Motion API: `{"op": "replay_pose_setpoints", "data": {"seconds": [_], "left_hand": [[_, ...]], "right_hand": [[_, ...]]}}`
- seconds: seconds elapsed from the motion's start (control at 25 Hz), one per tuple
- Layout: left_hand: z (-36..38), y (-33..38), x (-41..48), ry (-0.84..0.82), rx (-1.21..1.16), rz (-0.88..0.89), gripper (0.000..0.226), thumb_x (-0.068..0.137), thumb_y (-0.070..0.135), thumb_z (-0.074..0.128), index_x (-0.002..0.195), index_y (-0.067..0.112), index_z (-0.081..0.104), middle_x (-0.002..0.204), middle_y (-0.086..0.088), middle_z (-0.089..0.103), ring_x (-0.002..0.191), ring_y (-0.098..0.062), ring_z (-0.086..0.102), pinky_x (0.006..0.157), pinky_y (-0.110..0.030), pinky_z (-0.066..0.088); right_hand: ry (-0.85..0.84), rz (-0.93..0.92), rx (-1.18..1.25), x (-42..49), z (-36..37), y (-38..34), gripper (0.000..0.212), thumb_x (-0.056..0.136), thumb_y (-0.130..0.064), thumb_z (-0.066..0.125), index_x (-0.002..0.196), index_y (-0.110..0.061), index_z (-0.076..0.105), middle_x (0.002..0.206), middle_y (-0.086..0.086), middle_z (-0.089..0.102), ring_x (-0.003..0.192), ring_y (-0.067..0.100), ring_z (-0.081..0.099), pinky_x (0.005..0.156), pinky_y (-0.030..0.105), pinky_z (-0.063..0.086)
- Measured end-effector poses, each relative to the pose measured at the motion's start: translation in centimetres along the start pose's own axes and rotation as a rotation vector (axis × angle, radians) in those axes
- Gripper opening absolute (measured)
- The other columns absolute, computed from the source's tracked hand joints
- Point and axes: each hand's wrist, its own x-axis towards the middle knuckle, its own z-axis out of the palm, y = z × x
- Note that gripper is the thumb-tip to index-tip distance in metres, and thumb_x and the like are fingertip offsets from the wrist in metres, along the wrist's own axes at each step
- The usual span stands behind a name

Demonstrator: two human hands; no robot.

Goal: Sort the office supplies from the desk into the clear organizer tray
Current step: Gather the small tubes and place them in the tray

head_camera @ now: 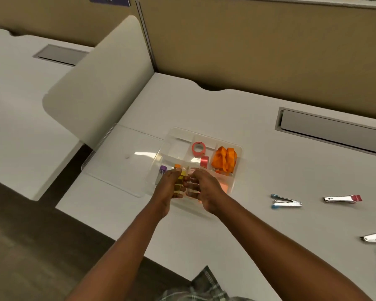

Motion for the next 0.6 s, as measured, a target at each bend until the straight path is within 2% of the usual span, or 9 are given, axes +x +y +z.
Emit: {"op": "replay_pose_setpoints", "data": {"seconds": [0.12,0.2,0.32,0.44,0.52,0.6], "left_hand": [[-2.8,0.9,1.5,0.084,0.005,-0.036,0.043,0.097,0.057,0.042,0.117,0.023,0.060,0.106,-0.003,0.070,0.099,-0.021,0.066,0.076,-0.033,0.051],[-4.0,1.5,2.4,0.108,-0.006,-0.053,0.040,0.097,0.058,0.041,0.110,0.027,0.061,0.100,0.002,0.072,0.097,-0.018,0.067,0.077,-0.033,0.050],[-4.9,2.2,3.6,0.096,-0.009,-0.049,0.036,0.098,0.060,0.038,0.094,0.033,0.061,0.083,0.009,0.074,0.088,-0.013,0.067,0.081,-0.034,0.049],[-5.0,2.5,4.4,0.075,0.027,-0.059,0.034,0.098,0.061,0.034,0.097,0.035,0.055,0.096,0.008,0.063,0.091,-0.010,0.059,0.090,-0.037,0.042],[-4.9,2.4,4.8,0.071,0.054,-0.047,0.033,0.099,0.060,0.033,0.099,0.035,0.054,0.095,0.011,0.060,0.087,-0.006,0.056,0.083,-0.033,0.041],[-4.4,2.3,4.8,0.098,0.087,-0.041,0.041,0.099,0.059,0.033,0.111,0.027,0.057,0.099,0.007,0.060,0.087,-0.005,0.054,0.079,-0.031,0.039]], "right_hand": [[-0.012,0.026,-0.012,1.8,3.9,-0.4,0.024,0.096,-0.029,0.051,0.113,-0.017,0.062,0.104,0.008,0.070,0.093,0.024,0.067,0.074,0.034,0.056],[-0.020,0.041,-0.030,2.9,5.8,-0.5,0.024,0.095,-0.028,0.049,0.111,-0.014,0.062,0.095,0.006,0.067,0.085,0.020,0.063,0.073,0.033,0.054],[-0.040,0.060,-0.046,4.0,7.5,-0.5,0.031,0.095,-0.028,0.046,0.117,-0.012,0.061,0.101,0.006,0.067,0.093,0.022,0.064,0.079,0.034,0.052],[-0.025,0.077,-0.016,4.4,8.0,-0.5,0.023,0.096,-0.028,0.046,0.109,-0.014,0.060,0.114,0.009,0.065,0.106,0.025,0.061,0.089,0.035,0.051],[-0.016,0.078,-0.010,4.5,7.9,-0.5,0.015,0.097,-0.028,0.046,0.099,-0.019,0.058,0.112,0.009,0.064,0.110,0.027,0.060,0.095,0.038,0.049],[-0.010,0.074,-0.004,4.4,7.2,-0.6,0.014,0.096,-0.028,0.045,0.095,-0.021,0.057,0.102,0.003,0.062,0.107,0.025,0.060,0.096,0.037,0.048]]}}
